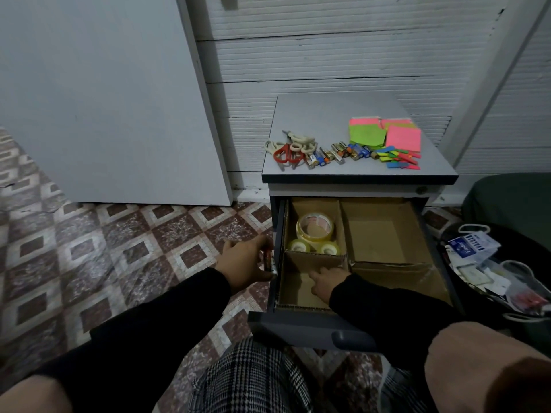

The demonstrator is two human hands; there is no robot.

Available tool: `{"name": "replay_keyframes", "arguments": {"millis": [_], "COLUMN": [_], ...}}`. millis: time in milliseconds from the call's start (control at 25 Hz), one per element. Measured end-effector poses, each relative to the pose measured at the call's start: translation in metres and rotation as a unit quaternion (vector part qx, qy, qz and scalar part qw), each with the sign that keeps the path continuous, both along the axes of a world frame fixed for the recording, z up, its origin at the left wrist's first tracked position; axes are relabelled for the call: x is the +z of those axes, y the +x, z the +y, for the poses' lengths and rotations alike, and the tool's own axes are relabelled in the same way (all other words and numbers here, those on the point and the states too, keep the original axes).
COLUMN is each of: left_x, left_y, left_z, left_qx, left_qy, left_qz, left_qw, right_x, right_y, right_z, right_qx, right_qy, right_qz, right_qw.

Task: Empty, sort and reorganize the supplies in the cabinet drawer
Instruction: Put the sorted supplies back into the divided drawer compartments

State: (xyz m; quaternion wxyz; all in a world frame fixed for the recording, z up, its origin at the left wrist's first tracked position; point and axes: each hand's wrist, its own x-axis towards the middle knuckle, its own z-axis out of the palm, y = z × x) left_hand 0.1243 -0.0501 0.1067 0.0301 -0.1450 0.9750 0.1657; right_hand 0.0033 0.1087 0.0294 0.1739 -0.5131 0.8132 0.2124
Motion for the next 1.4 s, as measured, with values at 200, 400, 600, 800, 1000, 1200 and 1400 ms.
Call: {"name": "replay_keyframes", "arguments": {"millis": [200,400,600,800,1000,1200,1400], "left_x": [0.003,0.003,-0.005,-0.036,-0.073,-0.088,-0.096], "left_y": [-0.004,-0.006,-0.031,-0.059,-0.074,-0.087,-0.088], "left_z": [0.007,0.016,0.048,0.076,0.085,0.084,0.081], "left_qx": [-0.010,-0.010,-0.026,0.003,0.103,0.195,0.238], "left_qy": [0.062,0.081,0.078,0.125,0.184,0.271,0.336], "left_qz": [-0.001,-0.007,-0.054,-0.119,-0.149,-0.138,-0.135], "left_qw": [0.998,0.997,0.995,0.985,0.966,0.932,0.901], "right_x": [0.003,0.015,0.052,0.063,0.053,0.042,0.038], "right_y": [-0.002,-0.001,-0.010,-0.028,-0.038,-0.043,-0.045], "right_z": [0.001,0.006,0.056,0.094,0.115,0.118,0.115], "right_qx": [-0.022,0.013,0.023,-0.021,-0.030,-0.043,-0.047], "right_qy": [0.021,0.002,-0.150,-0.225,-0.229,-0.215,-0.201], "right_qz": [0.006,0.005,0.015,-0.003,-0.024,-0.037,-0.032], "right_qw": [1.000,1.000,0.988,0.974,0.973,0.975,0.978]}}
